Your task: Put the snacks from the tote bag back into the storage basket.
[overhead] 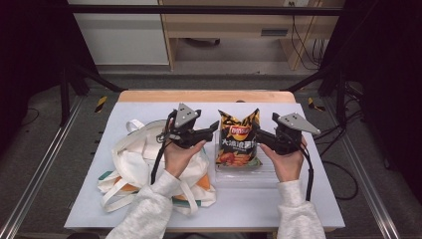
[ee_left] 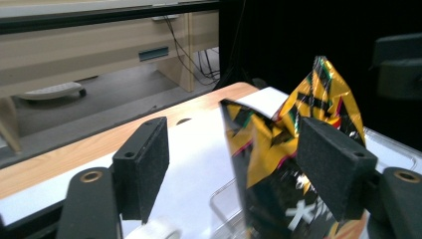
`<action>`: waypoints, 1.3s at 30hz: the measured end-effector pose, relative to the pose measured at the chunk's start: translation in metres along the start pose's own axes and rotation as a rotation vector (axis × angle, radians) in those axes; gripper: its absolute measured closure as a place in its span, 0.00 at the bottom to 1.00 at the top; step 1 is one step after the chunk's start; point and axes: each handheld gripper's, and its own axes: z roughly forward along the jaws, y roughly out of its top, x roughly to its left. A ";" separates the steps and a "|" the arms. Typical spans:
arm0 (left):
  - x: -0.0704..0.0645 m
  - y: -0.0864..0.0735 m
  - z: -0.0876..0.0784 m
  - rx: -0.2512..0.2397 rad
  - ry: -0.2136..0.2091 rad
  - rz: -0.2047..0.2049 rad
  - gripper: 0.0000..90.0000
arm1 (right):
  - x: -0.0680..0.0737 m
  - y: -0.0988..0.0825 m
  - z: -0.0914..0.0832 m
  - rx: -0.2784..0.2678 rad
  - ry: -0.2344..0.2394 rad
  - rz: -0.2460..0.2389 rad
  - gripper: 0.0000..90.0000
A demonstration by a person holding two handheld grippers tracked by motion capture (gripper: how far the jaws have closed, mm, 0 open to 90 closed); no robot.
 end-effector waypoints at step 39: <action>0.100 -0.097 -0.142 0.049 0.183 -0.051 0.28 | -0.002 -0.041 -0.047 0.065 0.071 -0.072 0.16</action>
